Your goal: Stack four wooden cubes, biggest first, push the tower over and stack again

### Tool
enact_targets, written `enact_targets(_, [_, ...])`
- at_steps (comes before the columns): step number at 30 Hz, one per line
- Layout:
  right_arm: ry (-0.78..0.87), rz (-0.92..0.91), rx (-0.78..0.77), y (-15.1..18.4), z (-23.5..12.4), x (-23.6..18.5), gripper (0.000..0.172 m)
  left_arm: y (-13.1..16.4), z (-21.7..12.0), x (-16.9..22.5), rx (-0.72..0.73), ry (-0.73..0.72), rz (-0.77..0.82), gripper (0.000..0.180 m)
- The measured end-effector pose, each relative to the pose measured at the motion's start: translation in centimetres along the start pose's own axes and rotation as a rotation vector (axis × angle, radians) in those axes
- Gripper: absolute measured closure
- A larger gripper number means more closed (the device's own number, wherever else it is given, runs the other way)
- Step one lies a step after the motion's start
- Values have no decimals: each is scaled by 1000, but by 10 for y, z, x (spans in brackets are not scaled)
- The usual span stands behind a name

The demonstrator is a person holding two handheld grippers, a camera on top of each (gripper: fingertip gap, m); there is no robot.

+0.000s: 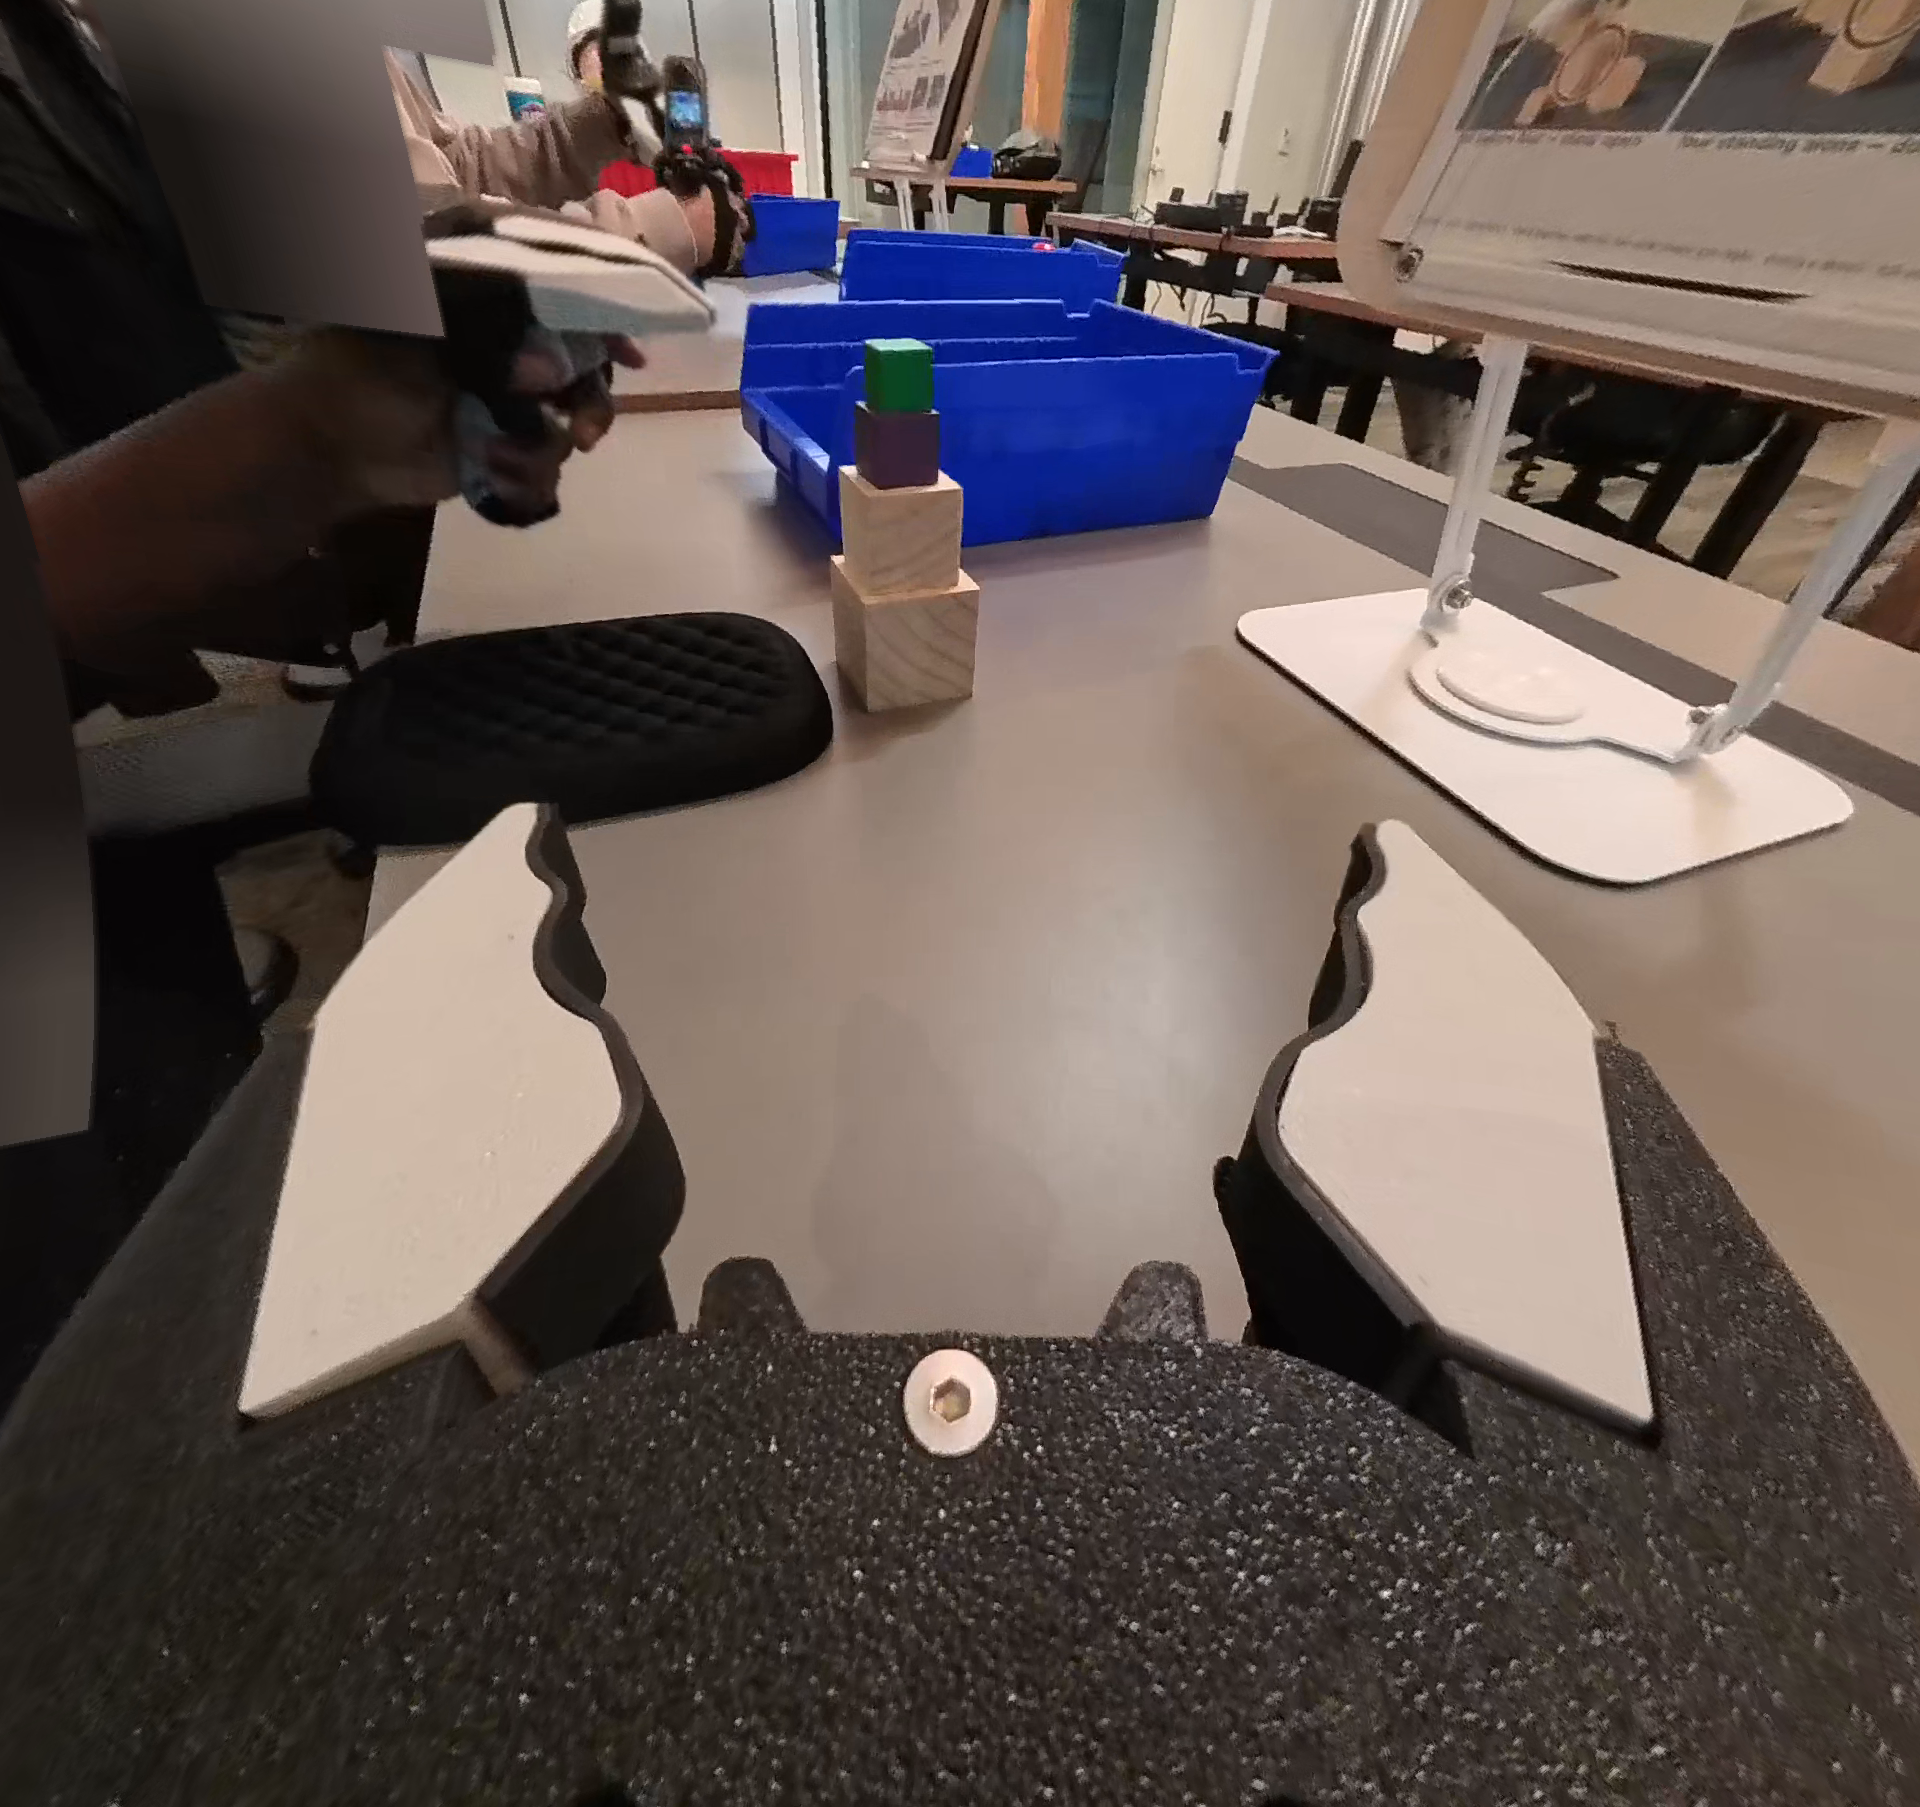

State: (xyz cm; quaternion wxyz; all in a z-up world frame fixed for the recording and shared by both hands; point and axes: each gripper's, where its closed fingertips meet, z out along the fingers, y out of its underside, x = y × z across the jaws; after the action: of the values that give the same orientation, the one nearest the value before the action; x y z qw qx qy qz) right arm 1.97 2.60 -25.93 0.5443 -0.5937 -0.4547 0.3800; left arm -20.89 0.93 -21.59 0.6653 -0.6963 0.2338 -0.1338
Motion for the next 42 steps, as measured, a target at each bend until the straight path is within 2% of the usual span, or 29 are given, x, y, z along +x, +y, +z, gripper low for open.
enact_targets(3, [7,5,2,0,0,1,40,18,1,-19,-165,50,32,180])
enact_targets(7, [10,0,21,-2,-2,1,45,49,18,-34,-357,85,83,180])
enact_targets(11, [15,-10,27,-2,-2,0,48,77,36,-43,-479,77,151,180])
enact_targets(19, [16,15,49,-4,-4,3,55,93,54,-37,-514,137,153,180])
enact_targets(42, [18,15,52,-4,-4,3,58,82,67,-21,-479,181,174,180])
